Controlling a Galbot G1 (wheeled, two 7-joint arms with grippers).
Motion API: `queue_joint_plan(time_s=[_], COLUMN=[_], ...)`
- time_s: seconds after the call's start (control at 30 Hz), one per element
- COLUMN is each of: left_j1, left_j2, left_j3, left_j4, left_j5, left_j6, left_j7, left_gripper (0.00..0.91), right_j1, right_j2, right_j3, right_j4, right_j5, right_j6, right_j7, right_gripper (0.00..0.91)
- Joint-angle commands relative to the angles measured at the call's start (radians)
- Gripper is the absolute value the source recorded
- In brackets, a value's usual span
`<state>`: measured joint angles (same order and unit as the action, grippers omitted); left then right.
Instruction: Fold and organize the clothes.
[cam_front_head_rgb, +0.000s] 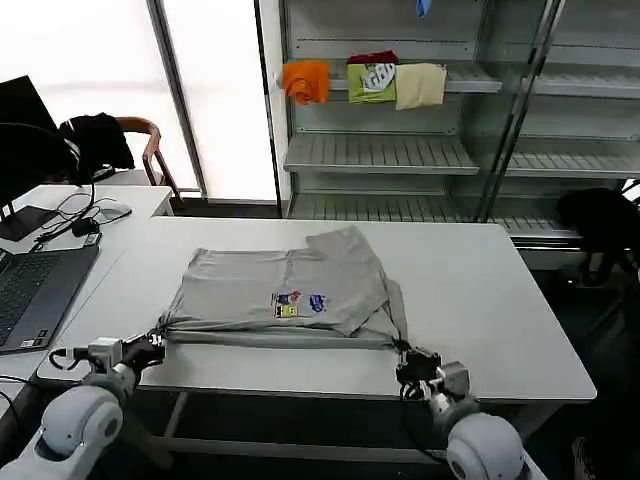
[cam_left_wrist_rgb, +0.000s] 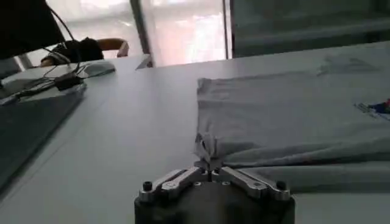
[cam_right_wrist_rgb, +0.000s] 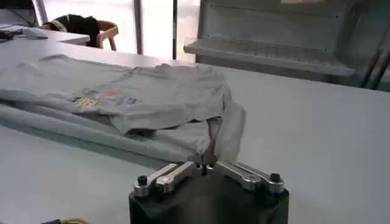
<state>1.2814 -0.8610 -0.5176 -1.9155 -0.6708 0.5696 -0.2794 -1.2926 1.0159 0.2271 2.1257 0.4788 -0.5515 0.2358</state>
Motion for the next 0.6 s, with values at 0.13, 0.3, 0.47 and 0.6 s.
queue_joint_plan(time_s=[0.13,0.3,0.47,0.6], left_j1=[0.214,0.270,0.274,0.282], left_j2=[-0.027,-0.042,-0.065,-0.062], left_j3=[-0.041,-0.057,-0.055,-0.061], left_j4=[-0.153,-0.204,-0.217,-0.233], left_j5=[0.034,0.039,0.052,0.070], left_j6=[0.007,0.005,0.001,0.003], left_j7=[-0.149,-0.189,-0.227,-0.230], left_gripper=[0.020,0.071,0.736,0.907], right_j1=[-0.156,-0.177,-0.187,-0.209], right_j2=[-0.037,-0.043,-0.054,-0.062], right_j3=[0.022,0.040,0.056,0.074], right_j4=[0.108,0.102,0.096,0.098], right_j5=[0.001,-0.004,-0.003,0.000], right_j6=[0.006,0.015,0.014,0.011], right_j7=[0.016,0.014,0.015,0.023], right_gripper=[0.000,0.000,0.000,0.907])
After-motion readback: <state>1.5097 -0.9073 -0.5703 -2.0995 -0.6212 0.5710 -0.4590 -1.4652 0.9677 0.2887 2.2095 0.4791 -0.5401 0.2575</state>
